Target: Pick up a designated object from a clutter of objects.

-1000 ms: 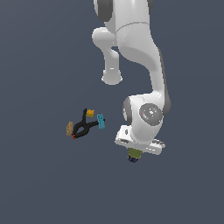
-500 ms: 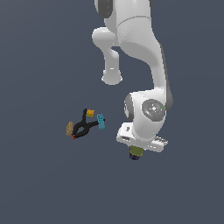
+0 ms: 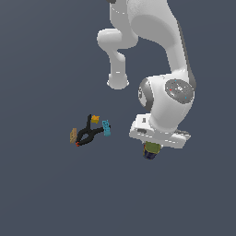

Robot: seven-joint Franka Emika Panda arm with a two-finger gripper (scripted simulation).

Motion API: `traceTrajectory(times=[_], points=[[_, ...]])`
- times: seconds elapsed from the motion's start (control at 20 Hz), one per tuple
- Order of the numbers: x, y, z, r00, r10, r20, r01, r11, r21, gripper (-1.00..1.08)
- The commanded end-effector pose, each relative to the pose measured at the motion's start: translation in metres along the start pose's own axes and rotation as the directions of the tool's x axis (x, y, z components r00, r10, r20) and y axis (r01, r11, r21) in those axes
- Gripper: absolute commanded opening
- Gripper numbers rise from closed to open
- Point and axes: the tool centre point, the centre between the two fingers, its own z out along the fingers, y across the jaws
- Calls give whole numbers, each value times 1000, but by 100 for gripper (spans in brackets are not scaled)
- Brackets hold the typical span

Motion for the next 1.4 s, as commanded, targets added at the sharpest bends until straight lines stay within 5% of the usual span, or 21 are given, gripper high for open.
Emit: traceTrajectory(times=[0.0,0.8,1.35], points=[[-9,-8,-29,1000,-1,-5,1,1000,2,-100],[-71,-57,-202,1000,-1,-6,1,1000,2,-100],[-86,-73,-255,1000,0,-6,0,1000,3,-100]])
